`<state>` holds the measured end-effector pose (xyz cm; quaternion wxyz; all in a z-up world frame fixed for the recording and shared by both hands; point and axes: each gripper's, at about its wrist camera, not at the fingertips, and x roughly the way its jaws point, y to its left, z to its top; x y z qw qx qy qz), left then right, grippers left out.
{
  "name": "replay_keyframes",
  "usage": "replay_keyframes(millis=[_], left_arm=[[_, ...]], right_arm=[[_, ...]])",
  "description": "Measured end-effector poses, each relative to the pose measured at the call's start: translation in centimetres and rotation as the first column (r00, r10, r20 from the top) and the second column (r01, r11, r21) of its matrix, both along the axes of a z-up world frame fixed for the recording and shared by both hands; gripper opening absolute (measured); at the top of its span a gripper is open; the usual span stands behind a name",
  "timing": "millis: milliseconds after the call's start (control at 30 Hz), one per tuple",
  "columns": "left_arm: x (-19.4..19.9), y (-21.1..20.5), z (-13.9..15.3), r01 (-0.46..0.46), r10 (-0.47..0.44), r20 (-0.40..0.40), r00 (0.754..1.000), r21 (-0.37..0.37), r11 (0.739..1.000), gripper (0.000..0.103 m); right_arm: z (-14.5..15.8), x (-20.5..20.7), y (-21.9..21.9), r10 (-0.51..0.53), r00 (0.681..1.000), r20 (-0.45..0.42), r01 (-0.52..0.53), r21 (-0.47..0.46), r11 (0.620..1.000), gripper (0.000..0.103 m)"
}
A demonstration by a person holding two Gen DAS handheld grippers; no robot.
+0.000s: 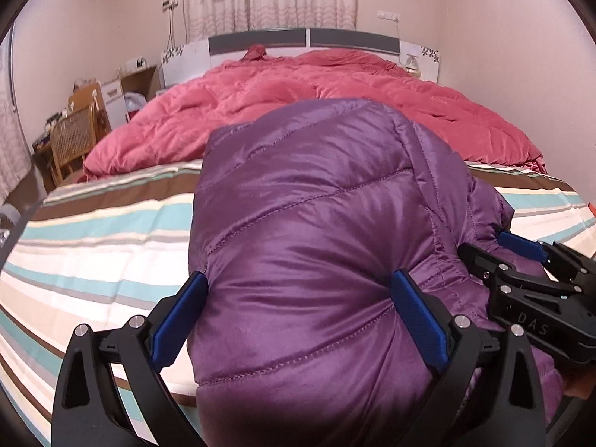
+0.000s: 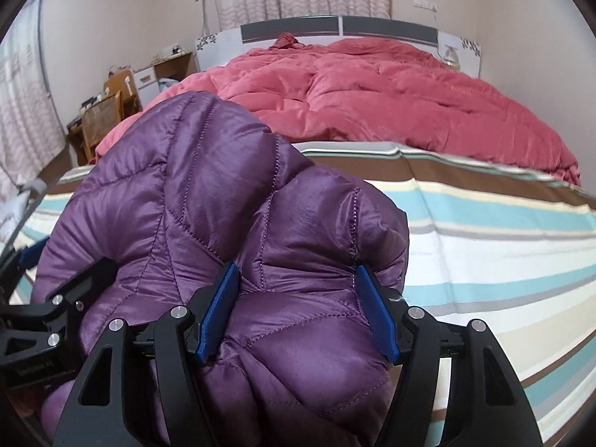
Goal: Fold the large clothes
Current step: 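Lower the jacket bundle onto the striped sheet with both grippers, then open both grippers and pull them back from the folded jacket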
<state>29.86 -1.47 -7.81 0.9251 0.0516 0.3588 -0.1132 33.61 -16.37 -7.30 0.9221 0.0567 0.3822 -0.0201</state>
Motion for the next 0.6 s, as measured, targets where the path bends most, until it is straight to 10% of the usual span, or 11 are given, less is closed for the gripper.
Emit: replay_keyframes(millis=[600], left_arm=[[-7.3,2.6,1.7,-0.109,0.110,0.005,0.994,-0.100,0.989,0.101]], right_arm=[[4.3,-5.9,1.5,-0.025,0.998,0.062,0.027,-0.035,0.999,0.068]])
